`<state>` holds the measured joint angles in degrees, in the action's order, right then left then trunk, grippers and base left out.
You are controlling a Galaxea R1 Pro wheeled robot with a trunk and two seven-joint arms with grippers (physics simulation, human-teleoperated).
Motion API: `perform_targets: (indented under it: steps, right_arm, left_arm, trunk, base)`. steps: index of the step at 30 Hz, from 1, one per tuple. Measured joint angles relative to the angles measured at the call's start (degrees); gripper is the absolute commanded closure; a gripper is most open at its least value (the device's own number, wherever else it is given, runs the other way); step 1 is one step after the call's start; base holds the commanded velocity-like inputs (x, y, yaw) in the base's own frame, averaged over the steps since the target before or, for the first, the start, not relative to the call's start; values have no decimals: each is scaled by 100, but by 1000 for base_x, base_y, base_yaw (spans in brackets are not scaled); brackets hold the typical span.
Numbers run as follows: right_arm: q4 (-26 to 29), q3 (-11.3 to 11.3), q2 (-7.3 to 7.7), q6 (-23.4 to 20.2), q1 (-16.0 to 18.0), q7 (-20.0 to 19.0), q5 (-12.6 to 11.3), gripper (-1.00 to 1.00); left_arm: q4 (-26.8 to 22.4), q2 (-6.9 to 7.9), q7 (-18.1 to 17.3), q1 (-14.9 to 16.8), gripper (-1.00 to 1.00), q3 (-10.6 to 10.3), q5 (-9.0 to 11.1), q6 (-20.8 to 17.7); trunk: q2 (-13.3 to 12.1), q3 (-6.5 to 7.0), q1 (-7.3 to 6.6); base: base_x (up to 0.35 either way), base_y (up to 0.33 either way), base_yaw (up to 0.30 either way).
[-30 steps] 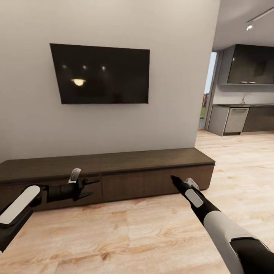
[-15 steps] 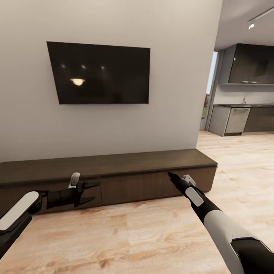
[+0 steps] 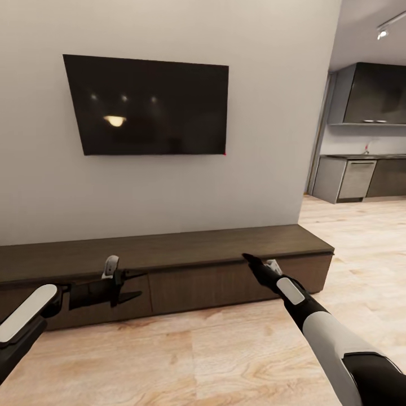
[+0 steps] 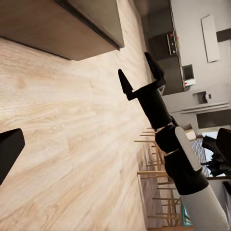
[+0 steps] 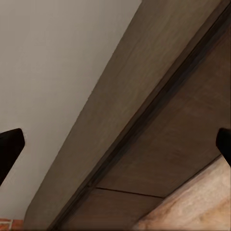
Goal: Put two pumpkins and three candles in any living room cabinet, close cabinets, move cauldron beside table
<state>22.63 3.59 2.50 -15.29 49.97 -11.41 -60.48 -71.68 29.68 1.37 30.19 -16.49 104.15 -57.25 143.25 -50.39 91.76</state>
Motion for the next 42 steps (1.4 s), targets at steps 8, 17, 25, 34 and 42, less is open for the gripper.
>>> perform_targets:
  steps: [8,17,25,34,42]
  right_arm:
    - [-3,0,6,-28,0,-273,-16,-100]
    - [50,3,7,-166,0,-645,-156,-100]
    - [44,0,76,-191,1,-785,-321,-100]
    - [41,7,102,-182,0,-974,-498,-100]
    - [6,9,100,-162,0,-1103,-574,-100]
  left_arm:
    - [-108,6,-174,-1,-100,1,14,0]
    - [-139,7,-184,-1,-100,1,14,0]
    - [-143,7,-191,-1,-100,1,20,-4]
    - [-290,22,-192,-41,-100,-2,462,-17]
    - [-756,21,-192,-244,-100,-3,588,-17]
  trunk:
    - [1,-22,3]
    - [13,-221,27]
    - [24,-399,47]
    - [36,-598,70]
    - [47,-776,91]
  base:
    - [4,3,0]
    - [0,0,0]
    - [0,0,0]
    - [0,0,0]
    - [0,0,0]
